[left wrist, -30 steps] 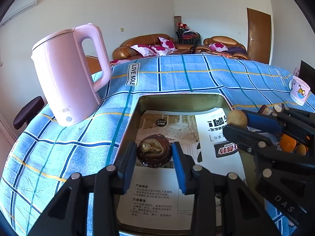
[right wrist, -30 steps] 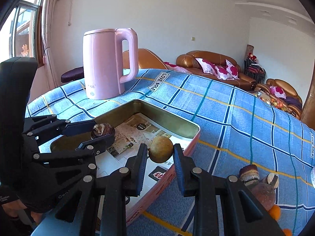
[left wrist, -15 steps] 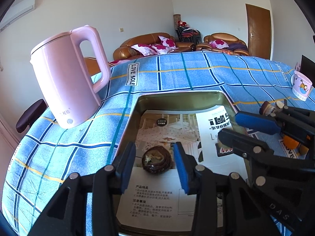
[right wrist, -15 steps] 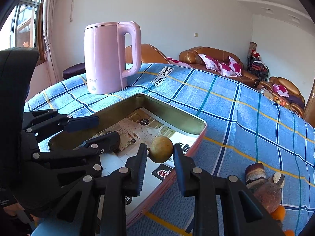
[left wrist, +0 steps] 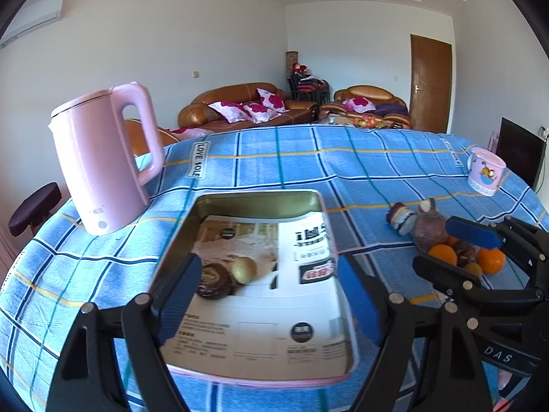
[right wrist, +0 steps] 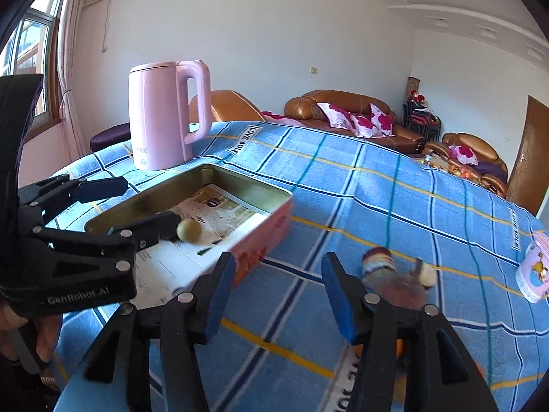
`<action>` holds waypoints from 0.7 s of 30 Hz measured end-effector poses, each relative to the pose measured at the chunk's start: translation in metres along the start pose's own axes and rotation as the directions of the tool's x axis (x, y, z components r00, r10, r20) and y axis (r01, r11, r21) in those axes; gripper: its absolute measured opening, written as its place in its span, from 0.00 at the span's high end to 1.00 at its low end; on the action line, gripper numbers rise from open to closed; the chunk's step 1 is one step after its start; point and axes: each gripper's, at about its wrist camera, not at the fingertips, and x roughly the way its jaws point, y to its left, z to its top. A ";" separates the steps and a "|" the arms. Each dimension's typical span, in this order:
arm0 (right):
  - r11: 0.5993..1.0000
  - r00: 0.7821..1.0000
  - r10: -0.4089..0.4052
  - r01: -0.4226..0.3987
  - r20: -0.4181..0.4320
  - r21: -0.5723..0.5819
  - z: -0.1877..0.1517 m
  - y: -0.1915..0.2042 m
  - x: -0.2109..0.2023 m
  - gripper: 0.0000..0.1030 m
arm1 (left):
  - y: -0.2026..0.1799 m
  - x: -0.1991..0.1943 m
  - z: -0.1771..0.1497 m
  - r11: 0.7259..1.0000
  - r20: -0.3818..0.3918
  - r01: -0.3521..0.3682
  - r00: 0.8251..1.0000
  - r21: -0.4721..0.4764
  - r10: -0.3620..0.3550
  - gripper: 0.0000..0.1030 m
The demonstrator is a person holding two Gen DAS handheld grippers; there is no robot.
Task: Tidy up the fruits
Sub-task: 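Grasp the large orange with the right tool while the left tool returns to the pile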
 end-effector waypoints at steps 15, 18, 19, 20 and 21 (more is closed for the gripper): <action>0.951 0.964 -0.228 0.251 -0.138 0.182 -0.057 -0.118 -0.045 0.37 | -0.105 0.008 -0.012 0.977 -0.098 0.194 0.978 0.091 -0.186 0.14; 0.953 0.970 -0.191 0.220 -0.154 0.209 -0.061 -0.122 -0.036 0.37 | -0.120 0.008 -0.014 0.970 -0.112 0.215 0.973 0.116 -0.203 0.14; 0.953 0.969 -0.185 0.217 -0.163 0.211 -0.062 -0.123 -0.033 0.37 | -0.124 0.009 -0.014 0.968 -0.115 0.218 0.972 0.123 -0.205 0.14; 0.953 0.967 -0.173 0.212 -0.185 0.216 -0.063 -0.123 -0.029 0.37 | -0.127 0.009 -0.015 0.967 -0.118 0.222 0.971 0.129 -0.207 0.14; 0.954 0.968 -0.157 0.200 -0.198 0.222 -0.063 -0.125 -0.027 0.37 | -0.130 0.010 -0.015 0.965 -0.124 0.227 0.970 0.134 -0.211 0.14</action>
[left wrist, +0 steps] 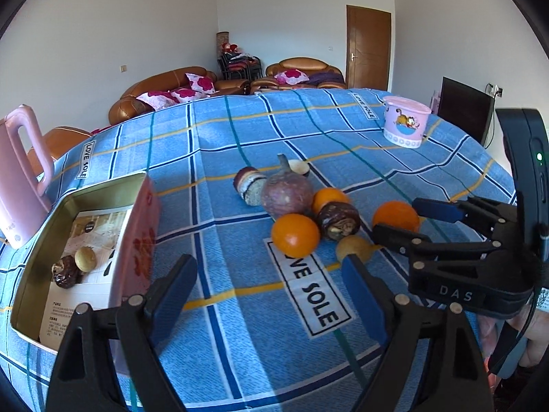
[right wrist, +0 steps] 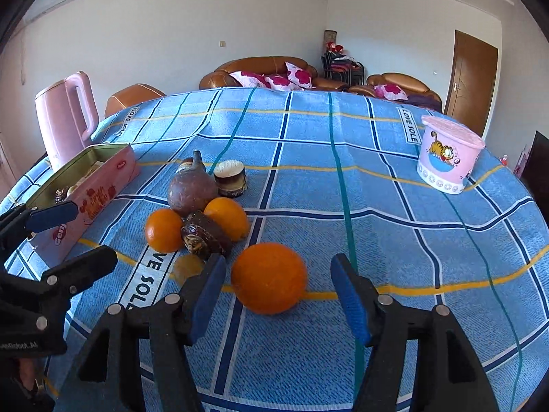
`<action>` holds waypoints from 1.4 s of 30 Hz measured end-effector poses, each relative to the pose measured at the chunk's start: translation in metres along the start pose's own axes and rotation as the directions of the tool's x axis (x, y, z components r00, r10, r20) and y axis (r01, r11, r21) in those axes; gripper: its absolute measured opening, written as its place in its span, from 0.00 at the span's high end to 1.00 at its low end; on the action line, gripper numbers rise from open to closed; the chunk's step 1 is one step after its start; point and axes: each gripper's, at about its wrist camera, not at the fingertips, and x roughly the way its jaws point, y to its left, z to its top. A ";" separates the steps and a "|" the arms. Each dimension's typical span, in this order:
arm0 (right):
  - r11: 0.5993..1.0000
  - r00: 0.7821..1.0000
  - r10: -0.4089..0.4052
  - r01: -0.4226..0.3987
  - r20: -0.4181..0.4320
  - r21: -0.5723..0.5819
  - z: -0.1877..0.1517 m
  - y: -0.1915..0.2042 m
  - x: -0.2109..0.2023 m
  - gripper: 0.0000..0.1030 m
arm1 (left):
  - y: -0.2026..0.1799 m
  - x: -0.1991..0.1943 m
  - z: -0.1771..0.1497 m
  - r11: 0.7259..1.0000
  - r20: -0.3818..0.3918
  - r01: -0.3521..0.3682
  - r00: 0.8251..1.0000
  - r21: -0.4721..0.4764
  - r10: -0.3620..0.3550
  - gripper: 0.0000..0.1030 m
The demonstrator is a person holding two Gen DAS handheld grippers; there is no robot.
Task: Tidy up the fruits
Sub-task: 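Grasp the large orange with the right tool while the left tool returns to the pile, then grasp a brown kiwi with the left tool while the right tool holds the orange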
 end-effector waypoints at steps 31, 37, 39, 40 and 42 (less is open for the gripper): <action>0.996 0.995 0.011 -0.019 0.095 0.084 -0.009 -0.021 -0.019 0.53 | -0.046 0.038 0.008 0.984 -0.139 0.178 0.975 0.029 -0.172 0.69; 0.998 0.990 0.010 -0.019 0.139 0.060 -0.011 -0.017 -0.026 0.53 | -0.047 0.026 0.006 0.987 -0.085 0.152 0.985 0.059 -0.147 0.69; 0.998 0.989 0.010 -0.018 0.147 0.057 -0.011 -0.016 -0.027 0.53 | -0.046 0.023 0.006 0.987 -0.068 0.152 0.987 0.059 -0.148 0.69; 0.998 0.988 0.012 -0.020 0.153 0.056 -0.011 -0.016 -0.028 0.53 | -0.045 0.022 0.006 0.987 -0.059 0.153 0.987 0.058 -0.149 0.69; 0.998 0.985 0.016 -0.026 0.170 0.055 -0.013 -0.016 -0.031 0.53 | -0.044 0.020 0.006 0.987 -0.042 0.151 0.988 0.056 -0.149 0.69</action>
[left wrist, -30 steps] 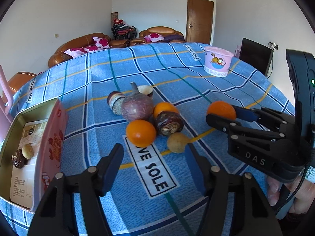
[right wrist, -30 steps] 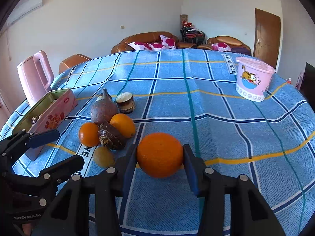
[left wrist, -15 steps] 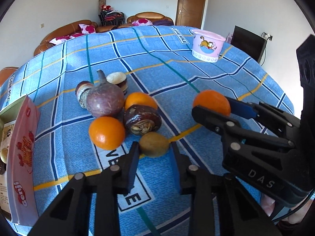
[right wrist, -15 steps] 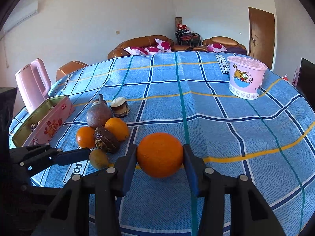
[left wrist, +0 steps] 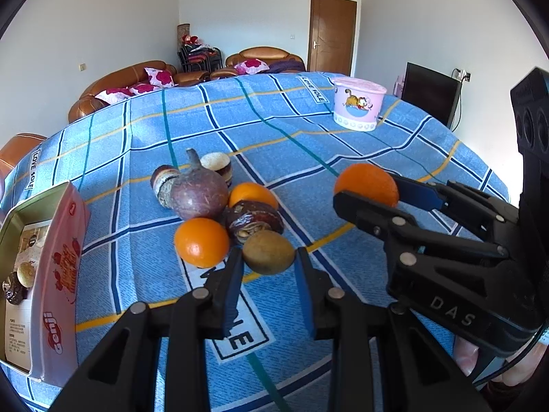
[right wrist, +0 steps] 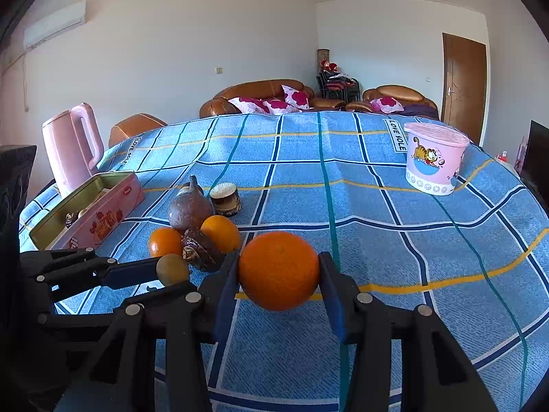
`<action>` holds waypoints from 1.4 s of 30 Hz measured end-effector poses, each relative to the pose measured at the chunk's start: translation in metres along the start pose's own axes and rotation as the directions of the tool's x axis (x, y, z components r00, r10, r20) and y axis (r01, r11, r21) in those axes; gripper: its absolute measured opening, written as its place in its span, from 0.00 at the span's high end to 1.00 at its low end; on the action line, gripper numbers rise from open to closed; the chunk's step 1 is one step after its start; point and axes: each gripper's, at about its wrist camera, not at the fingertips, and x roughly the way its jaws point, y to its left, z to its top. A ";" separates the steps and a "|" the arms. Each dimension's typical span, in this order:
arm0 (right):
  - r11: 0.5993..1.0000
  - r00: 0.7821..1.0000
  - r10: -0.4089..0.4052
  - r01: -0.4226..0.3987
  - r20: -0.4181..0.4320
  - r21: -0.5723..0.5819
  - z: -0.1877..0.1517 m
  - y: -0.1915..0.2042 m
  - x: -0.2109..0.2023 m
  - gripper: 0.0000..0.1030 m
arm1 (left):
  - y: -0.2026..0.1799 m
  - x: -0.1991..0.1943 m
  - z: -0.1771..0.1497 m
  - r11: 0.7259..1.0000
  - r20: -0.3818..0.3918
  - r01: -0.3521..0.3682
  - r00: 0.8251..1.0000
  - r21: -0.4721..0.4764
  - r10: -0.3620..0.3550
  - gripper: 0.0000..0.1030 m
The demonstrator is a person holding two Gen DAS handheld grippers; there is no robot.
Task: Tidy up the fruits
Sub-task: 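Grasp a brown kiwi with the left tool while the right tool holds the orange, then lift the kiwi and orange and carry both toward the tin box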
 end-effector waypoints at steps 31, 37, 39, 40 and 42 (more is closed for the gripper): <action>0.998 0.988 0.018 -0.008 0.154 -0.061 -0.006 0.009 -0.025 0.53 | 0.010 -0.032 -0.007 0.999 0.175 -0.025 0.984 -0.042 0.032 0.69; 0.998 0.982 0.018 -0.006 0.186 -0.067 -0.008 0.009 -0.030 0.53 | 0.009 -0.035 -0.007 0.999 0.194 -0.034 0.980 -0.043 0.041 0.69; 0.998 0.981 0.018 -0.005 0.196 -0.068 -0.009 0.009 -0.032 0.53 | 0.009 -0.036 -0.007 0.998 0.201 -0.036 0.979 -0.044 0.044 0.69; 0.998 0.980 0.018 -0.004 0.200 -0.069 -0.009 0.009 -0.032 0.53 | 0.009 -0.037 -0.008 0.998 0.204 -0.039 0.978 -0.045 0.047 0.69; 0.998 0.978 0.016 -0.002 0.208 -0.070 -0.010 0.010 -0.034 0.53 | 0.009 -0.038 -0.008 0.998 0.212 -0.043 0.976 -0.043 0.051 0.69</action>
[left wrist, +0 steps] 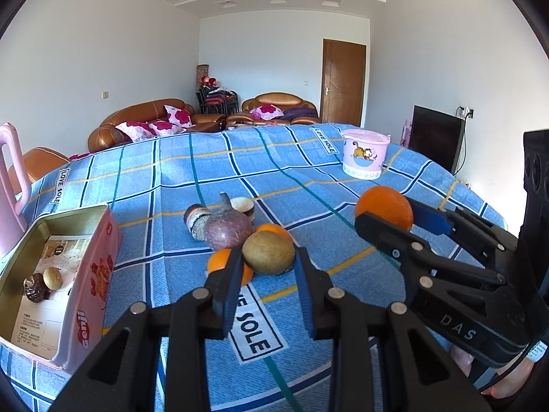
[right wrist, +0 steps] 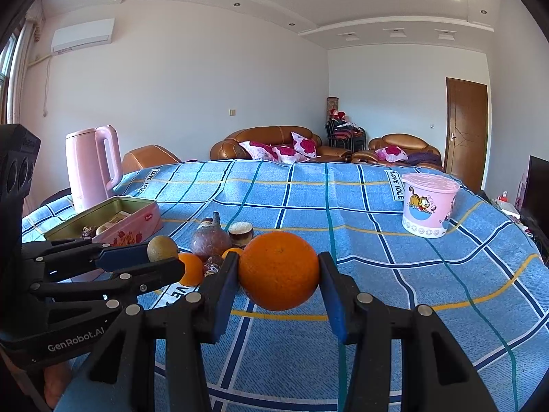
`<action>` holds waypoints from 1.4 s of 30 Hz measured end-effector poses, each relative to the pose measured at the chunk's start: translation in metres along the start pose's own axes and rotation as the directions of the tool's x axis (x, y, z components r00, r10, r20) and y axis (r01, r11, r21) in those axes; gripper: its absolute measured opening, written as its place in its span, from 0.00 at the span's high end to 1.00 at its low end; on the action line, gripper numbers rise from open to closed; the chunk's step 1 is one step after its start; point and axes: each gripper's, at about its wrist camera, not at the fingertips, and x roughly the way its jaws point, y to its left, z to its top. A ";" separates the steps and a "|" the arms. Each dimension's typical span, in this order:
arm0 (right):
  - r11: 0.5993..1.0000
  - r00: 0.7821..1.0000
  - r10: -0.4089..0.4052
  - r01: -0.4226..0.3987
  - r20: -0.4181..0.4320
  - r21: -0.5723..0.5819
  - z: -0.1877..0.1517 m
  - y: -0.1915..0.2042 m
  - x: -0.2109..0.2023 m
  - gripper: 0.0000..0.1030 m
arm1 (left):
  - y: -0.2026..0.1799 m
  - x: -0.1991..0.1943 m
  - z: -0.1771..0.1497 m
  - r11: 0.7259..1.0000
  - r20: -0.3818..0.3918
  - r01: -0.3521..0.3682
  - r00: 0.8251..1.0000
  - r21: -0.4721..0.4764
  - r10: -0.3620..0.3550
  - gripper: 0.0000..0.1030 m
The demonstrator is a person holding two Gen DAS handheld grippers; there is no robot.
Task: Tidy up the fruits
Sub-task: 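Lift the kiwi and orange and carry both toward the tin box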
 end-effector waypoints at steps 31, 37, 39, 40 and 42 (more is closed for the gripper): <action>1.000 0.993 -0.001 0.004 0.119 -0.024 -0.004 0.002 -0.019 0.53 | -0.004 -0.018 -0.004 1.000 0.099 -0.026 0.995 0.014 0.024 0.69; 1.000 0.992 -0.002 0.005 0.130 -0.029 -0.004 0.004 -0.021 0.53 | -0.006 -0.025 -0.006 0.997 0.132 -0.064 0.989 0.033 0.059 0.69; 0.999 0.993 -0.006 0.009 0.120 -0.031 -0.003 0.004 -0.020 0.53 | -0.006 -0.027 -0.007 0.996 0.132 -0.077 0.989 0.045 0.070 0.69; 0.999 0.993 -0.002 0.006 0.117 -0.034 -0.002 0.005 -0.020 0.53 | -0.006 -0.029 -0.008 0.996 0.134 -0.082 0.988 0.047 0.075 0.69; 0.999 0.994 0.004 0.001 0.108 -0.041 -0.001 0.007 -0.020 0.53 | -0.003 -0.032 -0.008 0.996 0.134 -0.080 0.988 0.044 0.074 0.69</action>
